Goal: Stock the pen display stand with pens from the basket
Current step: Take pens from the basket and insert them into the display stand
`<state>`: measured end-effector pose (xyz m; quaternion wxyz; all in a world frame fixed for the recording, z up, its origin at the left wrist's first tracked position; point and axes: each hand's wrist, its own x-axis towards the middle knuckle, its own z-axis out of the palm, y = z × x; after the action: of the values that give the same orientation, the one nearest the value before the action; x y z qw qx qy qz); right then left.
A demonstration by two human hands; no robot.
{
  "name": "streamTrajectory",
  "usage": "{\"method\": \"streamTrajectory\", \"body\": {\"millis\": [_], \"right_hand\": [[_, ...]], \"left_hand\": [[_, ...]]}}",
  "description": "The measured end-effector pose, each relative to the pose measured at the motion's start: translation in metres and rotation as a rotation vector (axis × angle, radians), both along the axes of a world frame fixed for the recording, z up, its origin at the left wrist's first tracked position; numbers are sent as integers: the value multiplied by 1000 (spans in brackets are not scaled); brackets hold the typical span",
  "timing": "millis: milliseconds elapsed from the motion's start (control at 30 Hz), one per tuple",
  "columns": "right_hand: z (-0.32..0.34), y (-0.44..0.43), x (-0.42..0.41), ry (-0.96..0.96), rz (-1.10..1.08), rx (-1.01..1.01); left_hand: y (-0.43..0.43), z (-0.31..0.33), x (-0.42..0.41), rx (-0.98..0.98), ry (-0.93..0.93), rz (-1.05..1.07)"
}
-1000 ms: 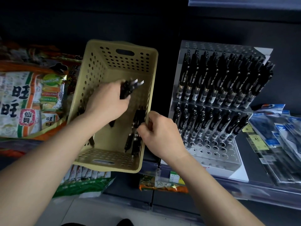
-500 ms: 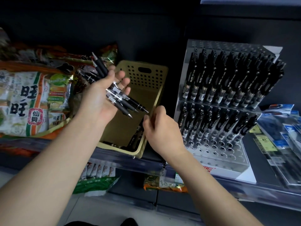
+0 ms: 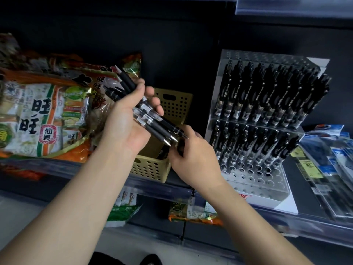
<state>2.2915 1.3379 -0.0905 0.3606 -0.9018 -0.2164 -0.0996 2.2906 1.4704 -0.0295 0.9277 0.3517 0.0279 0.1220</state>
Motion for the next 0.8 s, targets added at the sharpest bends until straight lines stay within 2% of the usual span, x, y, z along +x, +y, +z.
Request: {"method": "streamTrajectory", "body": {"millis": [67, 167, 233, 300, 333, 433, 567, 633, 733, 800], "right_hand": [[7, -5, -10, 117, 132, 235], [18, -14, -28, 559, 446, 798], [22, -20, -37, 760, 514, 1101], [25, -28, -44, 827, 493, 1262], [26, -32, -48, 833, 445, 1245], [21, -46, -53, 721, 262, 1072], [22, -66, -53, 301, 51, 828], [26, -75, -53, 123, 13, 835], [42, -87, -55, 6, -4, 980], [52, -98, -50, -77, -60, 1008]], "left_hand": [[-9, -1, -6, -5, -16, -19], [-22, -5, -12, -19, -8, -29], [-34, -9, -19, 4, 19, -49], [-50, -13, -27, 58, 33, -52], [-59, -15, -32, 105, 40, -42], [-80, -19, -41, 254, 67, 4], [-92, -24, -46, 335, 86, -26], [-97, -27, -48, 392, 67, -79], [-103, -32, -49, 440, 22, -179], [-106, -33, -49, 433, -7, -288]]}}
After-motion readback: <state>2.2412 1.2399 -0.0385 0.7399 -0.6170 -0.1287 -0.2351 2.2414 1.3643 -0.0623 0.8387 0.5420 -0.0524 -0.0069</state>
